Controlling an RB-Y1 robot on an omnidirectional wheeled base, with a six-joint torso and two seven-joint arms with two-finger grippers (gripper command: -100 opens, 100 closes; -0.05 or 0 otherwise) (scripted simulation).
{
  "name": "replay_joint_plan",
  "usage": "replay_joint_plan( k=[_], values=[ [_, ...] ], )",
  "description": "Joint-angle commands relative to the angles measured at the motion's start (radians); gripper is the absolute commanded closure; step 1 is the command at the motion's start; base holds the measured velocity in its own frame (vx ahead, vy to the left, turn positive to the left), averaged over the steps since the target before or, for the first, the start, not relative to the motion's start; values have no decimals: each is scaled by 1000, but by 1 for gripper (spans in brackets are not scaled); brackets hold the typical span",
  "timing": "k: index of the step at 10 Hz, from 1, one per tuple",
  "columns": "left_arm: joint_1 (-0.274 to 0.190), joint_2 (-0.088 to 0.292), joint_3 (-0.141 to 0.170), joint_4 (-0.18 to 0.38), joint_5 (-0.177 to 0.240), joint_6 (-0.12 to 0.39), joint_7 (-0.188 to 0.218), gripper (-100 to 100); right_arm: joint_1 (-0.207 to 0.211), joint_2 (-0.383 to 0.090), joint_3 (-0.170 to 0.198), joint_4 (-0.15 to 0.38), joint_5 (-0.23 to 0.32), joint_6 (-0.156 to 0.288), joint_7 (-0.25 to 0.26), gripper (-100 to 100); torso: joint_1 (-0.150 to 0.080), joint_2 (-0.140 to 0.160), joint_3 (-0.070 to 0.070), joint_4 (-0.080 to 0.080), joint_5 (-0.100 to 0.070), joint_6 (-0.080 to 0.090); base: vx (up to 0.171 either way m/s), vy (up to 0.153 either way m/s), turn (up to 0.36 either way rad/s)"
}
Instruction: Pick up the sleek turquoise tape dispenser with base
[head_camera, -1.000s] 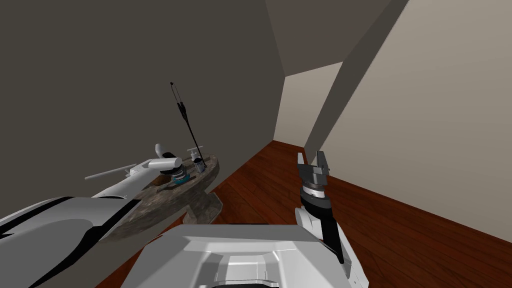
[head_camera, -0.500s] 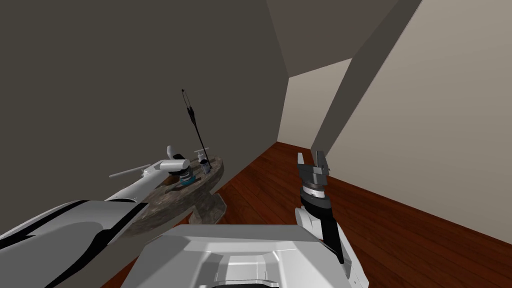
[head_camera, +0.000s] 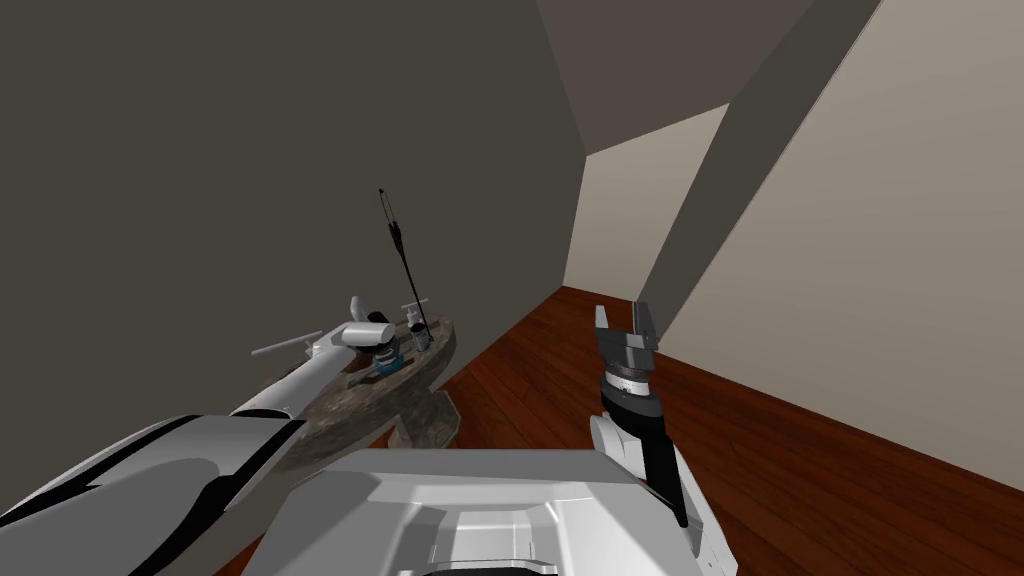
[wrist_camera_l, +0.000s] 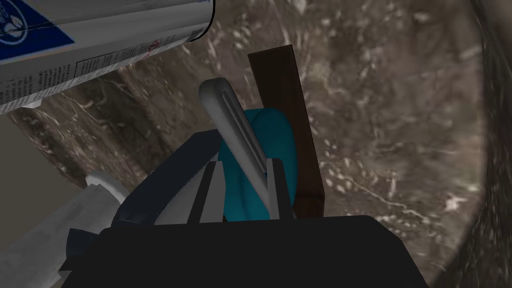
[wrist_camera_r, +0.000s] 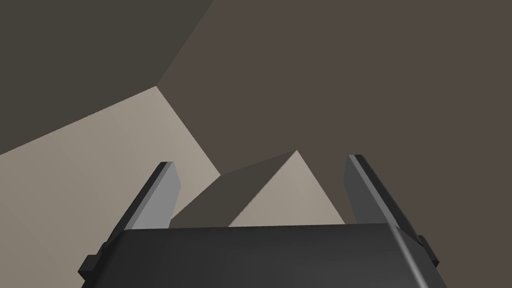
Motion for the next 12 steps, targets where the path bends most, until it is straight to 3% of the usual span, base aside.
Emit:
replay_joint_plan(
  k=[1,2,3,4,5,7,8,9,11,12],
  values=[
    [17,-8,0,-50,-1,17,6,100,0,0,0,0,0,0,0,0,0,0,0,0,0,0,0,0,0],
    [17,-8,0,-81,-1,17,6,100,0,0,0,0,0,0,0,0,-1,1,0,0,0,1,-13,-6,-7],
    [53,-56,3,-109,-51,70,14,100,0,0,0,0,0,0,0,0,-2,1,1,1,0,2,66,56,248],
    [53,-66,3,-116,-53,77,14,100,0,0,0,0,0,0,0,0,2,-1,-2,-3,2,-3,95,58,142],
    [53,-66,3,-166,-53,80,14,100,0,0,0,0,0,0,0,0,7,-2,-4,-6,4,-6,43,24,28],
    [53,-66,3,-204,-53,80,14,100,0,0,0,0,0,0,0,0,6,0,-3,-5,5,-3,0,-1,-16],
    [89,-117,5,-234,-103,127,23,100,0,0,0,0,0,0,0,0,5,1,-2,-5,4,-3,81,57,268],
    [89,-124,5,-283,-105,143,23,100,0,0,0,0,0,0,0,0,9,-1,-4,-7,5,-7,94,56,175],
    [89,-124,5,-324,-105,143,23,100,0,0,0,0,0,0,0,0,9,-2,-4,-6,5,-4,22,14,-20],
    [125,-173,8,-364,-154,190,31,100,0,0,0,0,0,0,0,0,8,0,-3,-6,5,-4,62,45,215]
  ],
)
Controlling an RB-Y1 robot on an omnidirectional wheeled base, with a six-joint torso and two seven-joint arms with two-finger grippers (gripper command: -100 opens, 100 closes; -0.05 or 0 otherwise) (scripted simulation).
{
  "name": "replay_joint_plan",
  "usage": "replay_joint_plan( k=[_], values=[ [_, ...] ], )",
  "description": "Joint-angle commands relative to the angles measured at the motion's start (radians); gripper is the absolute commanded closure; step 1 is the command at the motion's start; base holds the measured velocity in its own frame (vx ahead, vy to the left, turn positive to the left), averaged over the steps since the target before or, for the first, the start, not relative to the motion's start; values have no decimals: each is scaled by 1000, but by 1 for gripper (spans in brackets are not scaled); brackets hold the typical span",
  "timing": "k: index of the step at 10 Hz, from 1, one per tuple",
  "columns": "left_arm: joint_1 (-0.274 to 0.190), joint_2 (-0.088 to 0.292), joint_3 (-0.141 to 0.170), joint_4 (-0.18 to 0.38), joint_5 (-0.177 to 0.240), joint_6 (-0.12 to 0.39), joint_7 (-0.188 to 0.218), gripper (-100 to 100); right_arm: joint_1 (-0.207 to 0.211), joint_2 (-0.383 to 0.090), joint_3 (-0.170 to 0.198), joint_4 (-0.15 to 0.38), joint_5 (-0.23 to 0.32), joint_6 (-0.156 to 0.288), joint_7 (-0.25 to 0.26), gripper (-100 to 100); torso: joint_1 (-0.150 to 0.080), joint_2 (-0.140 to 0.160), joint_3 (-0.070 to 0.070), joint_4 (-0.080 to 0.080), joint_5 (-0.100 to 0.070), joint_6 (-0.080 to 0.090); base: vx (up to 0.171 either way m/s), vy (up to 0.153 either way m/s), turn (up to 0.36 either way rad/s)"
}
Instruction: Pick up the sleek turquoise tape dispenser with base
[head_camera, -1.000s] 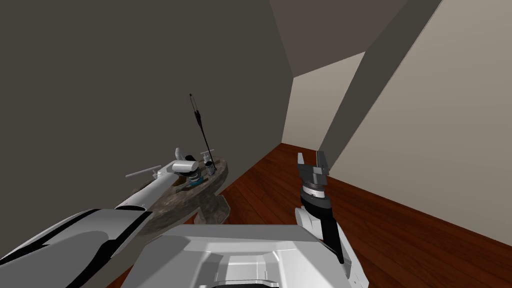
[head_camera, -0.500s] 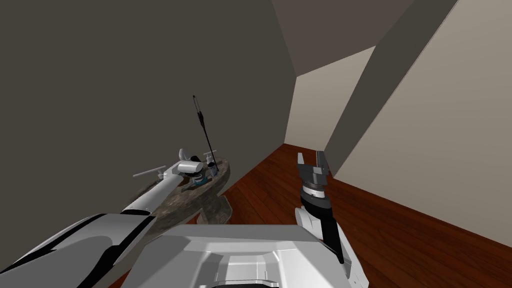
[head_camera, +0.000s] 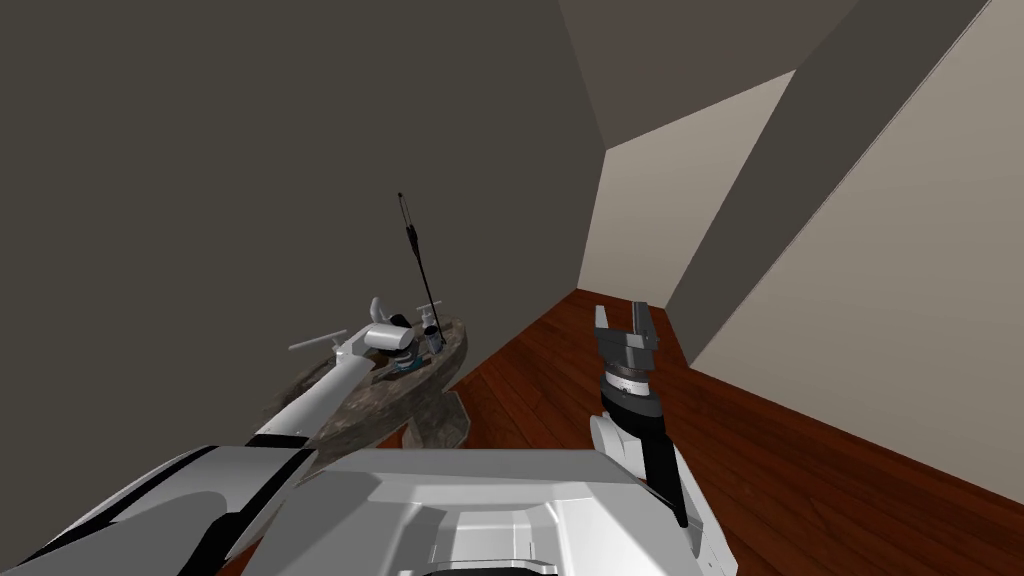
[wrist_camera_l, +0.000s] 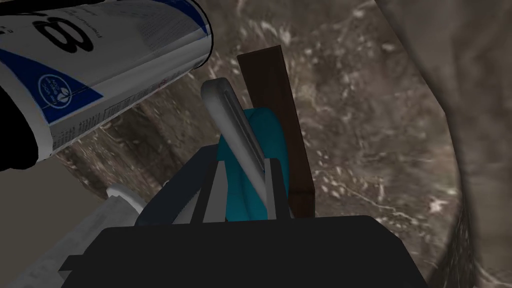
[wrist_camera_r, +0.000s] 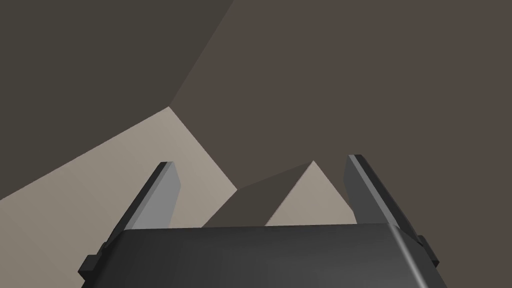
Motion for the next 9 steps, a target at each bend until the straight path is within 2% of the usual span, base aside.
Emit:
replay_joint_plan(
  k=[1,3,4,5,7,8,9],
  values=[
    [14,-36,-3,-50,-31,37,6,100,0,0,0,0,0,0,0,0,0,0,0,0,0,0,79,43,208],
    [14,-36,-3,-91,-31,37,6,100,0,0,0,0,0,0,0,0,-1,-1,0,1,0,4,30,16,-9],
    [50,-85,0,-120,-79,81,14,100,0,0,0,0,0,0,0,0,-2,1,1,1,0,4,84,42,284],
    [50,-94,0,-145,-83,93,14,100,0,0,0,0,0,0,0,0,0,-1,0,0,0,0,98,34,165],
    [50,-94,0,-204,-83,100,14,100,0,0,0,0,0,0,0,0,0,0,0,0,0,3,25,17,-28],
    [50,-94,0,-212,-83,100,14,100,0,0,0,0,0,0,0,0,-1,2,1,1,0,3,-7,5,-15],
    [86,-143,3,-246,-131,149,22,100,0,0,0,0,0,0,0,0,-1,4,2,1,0,2,55,31,295]
  ],
)
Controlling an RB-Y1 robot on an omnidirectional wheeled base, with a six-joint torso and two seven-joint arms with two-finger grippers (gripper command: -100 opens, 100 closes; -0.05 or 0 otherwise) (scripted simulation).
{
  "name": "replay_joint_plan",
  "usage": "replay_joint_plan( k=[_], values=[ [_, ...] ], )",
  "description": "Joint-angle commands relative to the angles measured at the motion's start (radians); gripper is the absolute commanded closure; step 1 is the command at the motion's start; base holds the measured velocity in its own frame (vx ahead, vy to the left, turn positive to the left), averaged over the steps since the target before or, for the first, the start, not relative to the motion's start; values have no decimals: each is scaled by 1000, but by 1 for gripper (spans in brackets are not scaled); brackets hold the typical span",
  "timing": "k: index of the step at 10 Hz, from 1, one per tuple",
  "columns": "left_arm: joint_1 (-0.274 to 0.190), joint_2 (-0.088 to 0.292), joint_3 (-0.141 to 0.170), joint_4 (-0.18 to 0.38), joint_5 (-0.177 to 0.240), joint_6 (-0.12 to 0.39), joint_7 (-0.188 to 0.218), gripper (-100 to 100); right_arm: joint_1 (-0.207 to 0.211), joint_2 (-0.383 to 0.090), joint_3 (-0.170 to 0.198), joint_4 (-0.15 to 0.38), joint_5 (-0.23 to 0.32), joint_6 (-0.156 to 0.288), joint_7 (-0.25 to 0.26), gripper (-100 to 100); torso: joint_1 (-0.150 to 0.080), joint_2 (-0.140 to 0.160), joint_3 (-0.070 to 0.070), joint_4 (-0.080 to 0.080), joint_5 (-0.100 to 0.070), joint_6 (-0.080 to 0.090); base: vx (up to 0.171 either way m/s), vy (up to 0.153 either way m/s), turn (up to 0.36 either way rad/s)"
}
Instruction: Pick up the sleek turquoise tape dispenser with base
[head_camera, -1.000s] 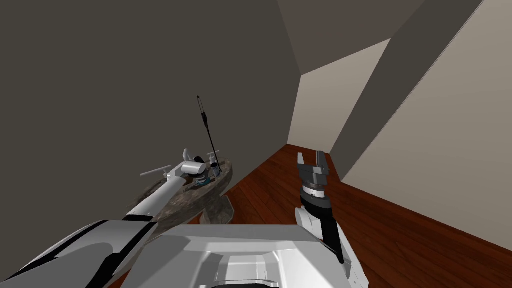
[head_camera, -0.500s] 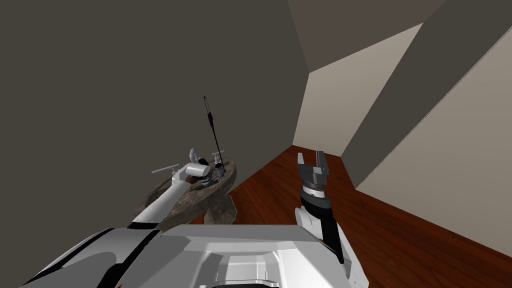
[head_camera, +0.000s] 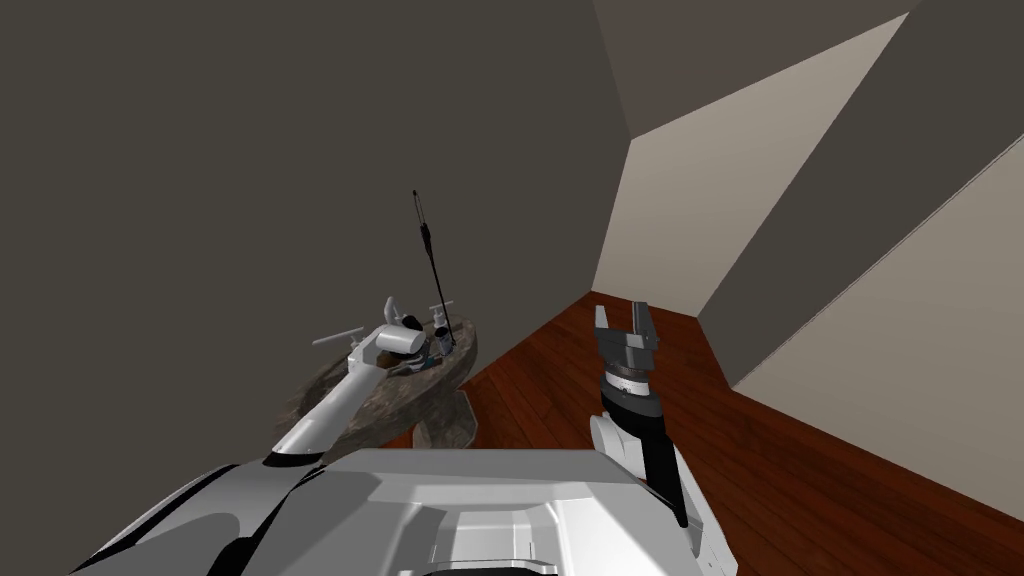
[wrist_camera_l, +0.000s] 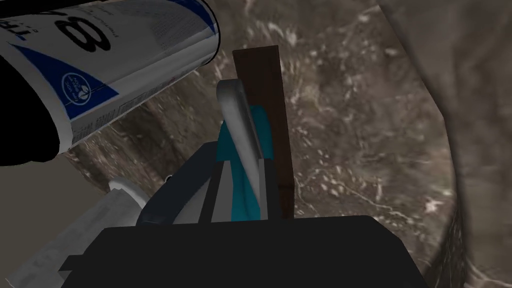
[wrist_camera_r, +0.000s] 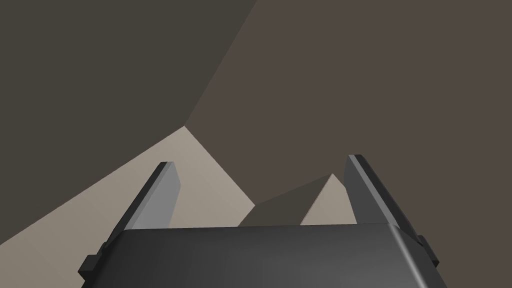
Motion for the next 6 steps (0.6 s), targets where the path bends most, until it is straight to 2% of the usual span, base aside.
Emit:
replay_joint_plan(
  k=[1,3,4,5,6],
  values=[
    [27,-29,4,-50,-25,38,3,100,0,0,0,0,0,0,0,0,0,0,0,0,0,0,101,35,178],
    [27,-29,4,-103,-25,38,3,100,0,0,0,0,0,0,0,0,0,-2,-1,1,0,4,37,19,-30],
    [27,-29,4,-106,-25,38,3,100,0,0,0,0,0,0,0,0,-1,0,1,1,0,4,-16,0,12],
    [63,-80,6,-142,-74,90,11,100,0,0,0,0,0,0,0,0,-3,0,2,4,-1,5,72,31,286],
    [63,-88,6,-166,-77,101,11,100,0,0,0,0,0,0,0,0,-1,-4,-1,3,-1,3,104,41,173]
  ],
)
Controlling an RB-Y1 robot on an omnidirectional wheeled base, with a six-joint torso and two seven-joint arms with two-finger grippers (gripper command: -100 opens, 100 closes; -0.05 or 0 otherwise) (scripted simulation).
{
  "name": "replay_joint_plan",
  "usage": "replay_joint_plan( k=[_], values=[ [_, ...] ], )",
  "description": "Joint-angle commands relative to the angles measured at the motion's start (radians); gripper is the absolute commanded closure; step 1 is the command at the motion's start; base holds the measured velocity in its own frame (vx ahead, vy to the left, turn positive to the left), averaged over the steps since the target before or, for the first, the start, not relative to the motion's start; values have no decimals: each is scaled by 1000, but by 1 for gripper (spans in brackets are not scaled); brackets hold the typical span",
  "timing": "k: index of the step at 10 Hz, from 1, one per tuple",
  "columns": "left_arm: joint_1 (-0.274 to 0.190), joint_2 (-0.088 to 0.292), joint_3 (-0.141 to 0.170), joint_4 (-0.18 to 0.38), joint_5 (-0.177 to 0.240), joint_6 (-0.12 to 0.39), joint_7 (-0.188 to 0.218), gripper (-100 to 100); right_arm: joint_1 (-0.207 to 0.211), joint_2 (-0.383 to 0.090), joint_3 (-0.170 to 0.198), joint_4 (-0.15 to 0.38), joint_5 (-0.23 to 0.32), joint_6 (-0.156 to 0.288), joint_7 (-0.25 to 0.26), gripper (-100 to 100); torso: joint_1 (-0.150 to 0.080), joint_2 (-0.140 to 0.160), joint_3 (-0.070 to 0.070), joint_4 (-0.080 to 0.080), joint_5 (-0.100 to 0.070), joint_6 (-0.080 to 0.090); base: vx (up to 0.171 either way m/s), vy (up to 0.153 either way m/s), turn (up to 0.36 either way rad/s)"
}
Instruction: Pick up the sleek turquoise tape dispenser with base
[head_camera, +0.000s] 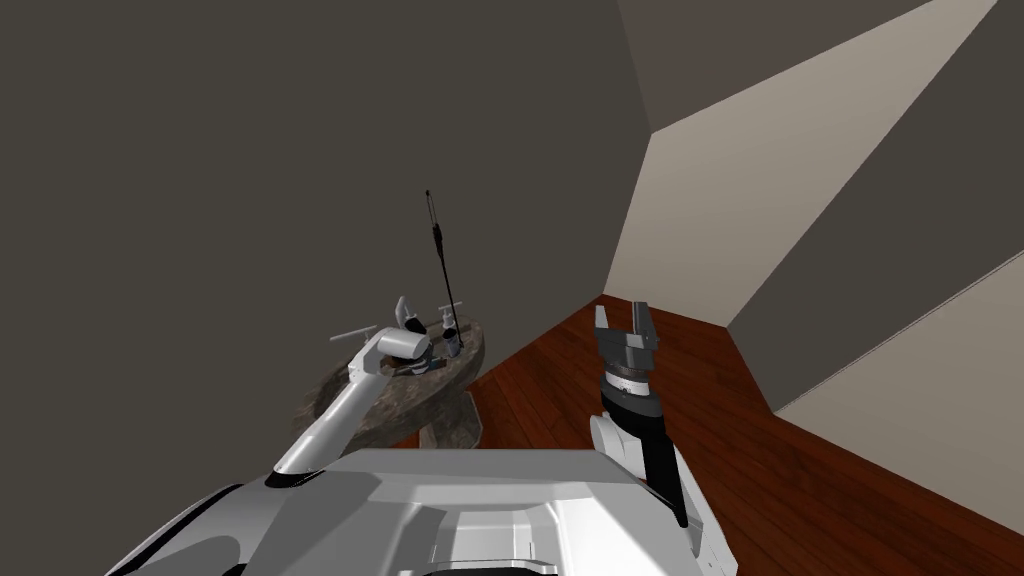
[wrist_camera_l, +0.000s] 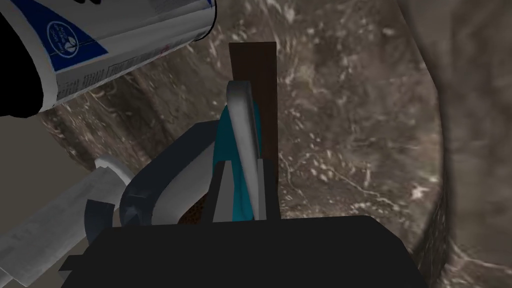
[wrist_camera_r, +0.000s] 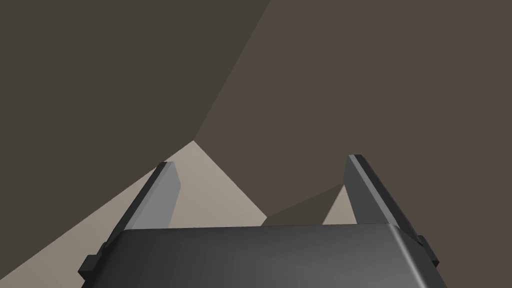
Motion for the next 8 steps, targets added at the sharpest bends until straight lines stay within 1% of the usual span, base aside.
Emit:
replay_joint_plan(
  k=[1,2,3,4,5,6,7,8],
  values=[
    [7,-9,2,-50,-6,14,1,100,0,0,0,0,0,0,0,0,0,0,0,0,0,0,54,22,-35],
    [7,-9,2,-81,-6,14,1,100,0,0,0,0,0,0,0,0,-1,1,1,1,0,1,7,5,-27],
    [43,-57,5,-120,-53,72,9,100,0,0,0,0,0,0,0,0,-3,3,3,3,-1,2,76,35,265],
    [43,-67,5,-155,-59,76,9,100,0,0,0,0,0,0,0,0,-2,0,1,2,-2,0,107,33,161],
    [43,-67,5,-187,-59,76,9,100,0,0,0,0,0,0,0,0,-2,-3,0,3,-2,2,32,8,2],
    [43,-67,5,-202,-59,76,9,100,0,0,0,0,0,0,0,0,-4,0,1,3,-2,3,-9,1,-18],
    [48,-66,5,-184,-58,73,8,100,0,0,0,0,0,0,0,0,-6,2,3,5,-3,4,0,0,0],
    [48,-67,5,-188,-58,75,8,0,0,0,0,0,0,0,0,0,-6,2,3,5,-3,4,0,0,0]
  ],
)
